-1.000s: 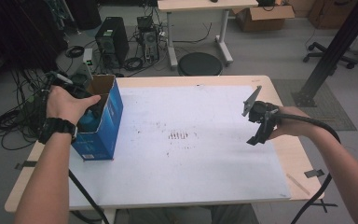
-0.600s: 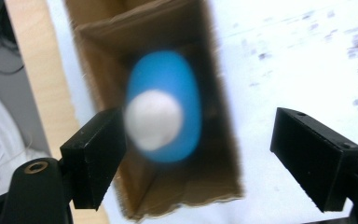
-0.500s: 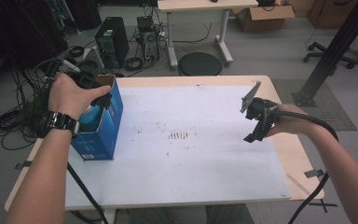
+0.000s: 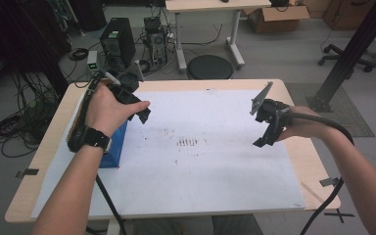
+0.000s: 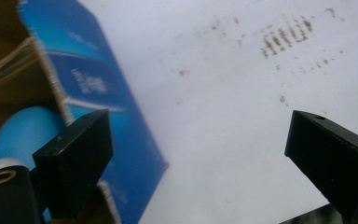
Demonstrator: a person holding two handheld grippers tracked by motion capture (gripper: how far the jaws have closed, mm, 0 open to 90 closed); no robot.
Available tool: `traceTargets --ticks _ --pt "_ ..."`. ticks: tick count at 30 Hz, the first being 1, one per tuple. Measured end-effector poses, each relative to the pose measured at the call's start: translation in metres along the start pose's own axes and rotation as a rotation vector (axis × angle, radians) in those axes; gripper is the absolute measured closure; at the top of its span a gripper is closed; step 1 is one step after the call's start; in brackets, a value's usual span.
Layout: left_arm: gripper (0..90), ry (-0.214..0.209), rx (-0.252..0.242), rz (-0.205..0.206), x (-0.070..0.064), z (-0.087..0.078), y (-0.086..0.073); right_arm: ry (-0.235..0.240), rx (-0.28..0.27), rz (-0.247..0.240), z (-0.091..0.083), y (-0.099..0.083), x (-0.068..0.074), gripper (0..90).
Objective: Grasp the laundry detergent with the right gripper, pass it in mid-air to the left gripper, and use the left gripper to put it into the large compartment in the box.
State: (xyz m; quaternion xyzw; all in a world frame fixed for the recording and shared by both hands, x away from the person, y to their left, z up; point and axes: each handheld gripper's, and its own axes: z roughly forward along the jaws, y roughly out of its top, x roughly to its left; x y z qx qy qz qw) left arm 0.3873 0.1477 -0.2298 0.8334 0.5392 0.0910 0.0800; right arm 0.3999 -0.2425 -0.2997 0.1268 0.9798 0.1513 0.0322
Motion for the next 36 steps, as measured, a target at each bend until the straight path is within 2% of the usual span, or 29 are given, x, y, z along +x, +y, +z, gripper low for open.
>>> traceTargets --ticks 7,15,22,36 --pt "4.9 -0.033 0.01 0.056 -0.022 0.018 0.005 0.004 0.003 0.002 0.001 -0.001 -0.001 5.7" --pt "4.9 -0.061 0.034 0.092 -0.037 0.037 0.006 0.01 0.001 0.003 0.002 -0.001 -0.002 5.6" --pt "4.8 -0.071 0.055 0.11 -0.041 0.045 0.005 0.015 0.001 0.002 0.005 0.001 -0.002 5.4" --pt "4.9 -0.083 0.053 0.128 -0.044 0.045 0.007 0.008 0.002 0.011 0.003 -0.001 -0.001 5.5"
